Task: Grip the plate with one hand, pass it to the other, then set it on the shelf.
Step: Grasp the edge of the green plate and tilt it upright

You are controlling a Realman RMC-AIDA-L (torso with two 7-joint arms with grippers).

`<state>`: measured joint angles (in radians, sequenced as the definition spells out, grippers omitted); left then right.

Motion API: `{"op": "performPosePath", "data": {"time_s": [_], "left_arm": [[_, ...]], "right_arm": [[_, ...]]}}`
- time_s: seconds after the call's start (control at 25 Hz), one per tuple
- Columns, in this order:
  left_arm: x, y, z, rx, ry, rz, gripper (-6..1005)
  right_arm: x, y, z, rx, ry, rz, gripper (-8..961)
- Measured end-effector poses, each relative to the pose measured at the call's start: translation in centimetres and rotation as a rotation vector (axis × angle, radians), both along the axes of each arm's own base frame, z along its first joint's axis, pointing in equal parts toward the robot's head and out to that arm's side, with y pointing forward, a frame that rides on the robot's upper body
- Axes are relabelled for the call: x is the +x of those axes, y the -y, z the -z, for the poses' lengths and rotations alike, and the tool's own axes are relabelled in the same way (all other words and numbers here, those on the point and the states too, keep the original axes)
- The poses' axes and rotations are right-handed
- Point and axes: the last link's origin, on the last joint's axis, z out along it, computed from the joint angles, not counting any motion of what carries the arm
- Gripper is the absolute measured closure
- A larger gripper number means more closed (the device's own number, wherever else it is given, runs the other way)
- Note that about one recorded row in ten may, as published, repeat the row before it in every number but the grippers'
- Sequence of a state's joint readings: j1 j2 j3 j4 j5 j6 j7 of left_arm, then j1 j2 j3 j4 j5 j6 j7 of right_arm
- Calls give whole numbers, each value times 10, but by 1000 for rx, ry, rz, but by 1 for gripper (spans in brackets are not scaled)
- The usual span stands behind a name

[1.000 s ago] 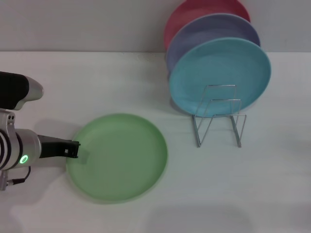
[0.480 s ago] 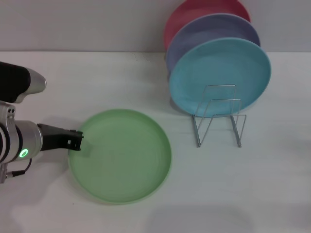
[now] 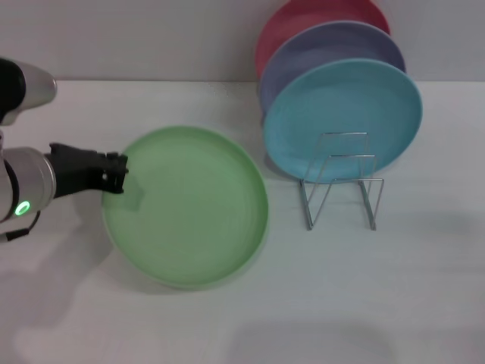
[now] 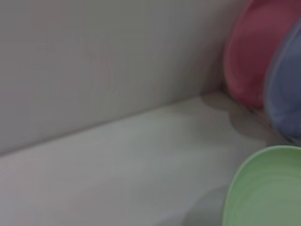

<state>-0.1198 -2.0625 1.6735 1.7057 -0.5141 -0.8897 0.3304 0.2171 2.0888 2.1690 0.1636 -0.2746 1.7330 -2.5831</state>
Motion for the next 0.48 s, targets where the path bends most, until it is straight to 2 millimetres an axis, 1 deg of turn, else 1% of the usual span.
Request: {"op": "performPosePath", "data": {"time_s": [0.08,0.12,0.16,0.2,0.28,0.32,0.36,0.4,0.48], "left_arm": [[3,-1,-2,9,1,11,961],[6,-2,-4,20,1,27,960],[6,-2,-4,20,1,27,958],[9,-3,-6,26,2,37,957],[13,-4,-8,37,5,52,955],[16,-5,-10,49,8,64,953],[16,-5,-10,49,8,64,952],[17,-5,-11,55,10,69,951],[19,-5,-12,64,13,76,948]], "right_arm": [[-16,-15,-4,-82,-48,-136,230],[-39,-37,-6,-197,-33,-258,230],[-39,-37,-6,-197,-33,-258,230],[-50,-48,-5,-255,-16,-299,230],[-82,-76,-2,-424,49,-356,230],[-115,-100,6,-590,125,-354,230],[-115,-100,6,-590,125,-354,230],[-137,-111,11,-662,179,-351,230],[-173,-127,20,-782,258,-313,230]]}}
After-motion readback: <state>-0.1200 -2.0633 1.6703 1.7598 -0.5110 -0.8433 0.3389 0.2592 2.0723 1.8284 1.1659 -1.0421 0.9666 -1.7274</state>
